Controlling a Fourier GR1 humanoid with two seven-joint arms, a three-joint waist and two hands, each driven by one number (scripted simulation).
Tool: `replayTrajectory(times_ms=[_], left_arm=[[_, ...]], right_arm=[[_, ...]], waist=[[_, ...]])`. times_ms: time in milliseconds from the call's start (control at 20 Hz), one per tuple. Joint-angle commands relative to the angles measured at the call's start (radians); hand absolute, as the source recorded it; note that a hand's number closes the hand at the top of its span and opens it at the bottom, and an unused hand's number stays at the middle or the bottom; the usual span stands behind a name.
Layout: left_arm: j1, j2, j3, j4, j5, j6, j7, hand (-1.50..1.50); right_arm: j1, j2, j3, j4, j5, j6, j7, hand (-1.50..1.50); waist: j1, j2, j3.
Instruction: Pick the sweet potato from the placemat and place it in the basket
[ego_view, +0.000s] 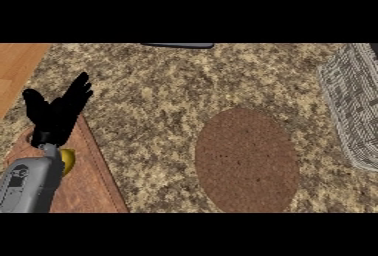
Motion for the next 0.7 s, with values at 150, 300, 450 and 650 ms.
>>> replayTrajectory(times_ms=[150, 300, 450, 650], left_arm=[[0.017, 0.008, 0.000, -0.029, -0.002, -0.001, 0.027, 0.00], [0.008, -0.001, 0.013, 0.003, -0.006, 0.014, -0.011, 0.00], [0.053, 0.012, 0.016, -0.006, -0.007, -0.001, -0.019, 0.00], [0.060, 0.013, 0.016, -0.041, -0.001, 0.000, -0.004, 0.00]], right_arm=[[0.061, 0.022, -0.038, -0.018, 0.025, -0.083, 0.194, 1.50], [0.114, 0.012, -0.076, -0.028, 0.008, -0.157, 0.151, 1.50], [0.158, 0.005, -0.107, -0.036, -0.007, -0.190, 0.111, 1.50], [0.241, -0.034, -0.159, -0.114, 0.027, -0.240, 0.205, -1.50]], waist=[[-0.013, -0.011, 0.002], [-0.019, -0.004, 0.002], [-0.025, -0.011, 0.002], [-0.030, -0.013, 0.003]])
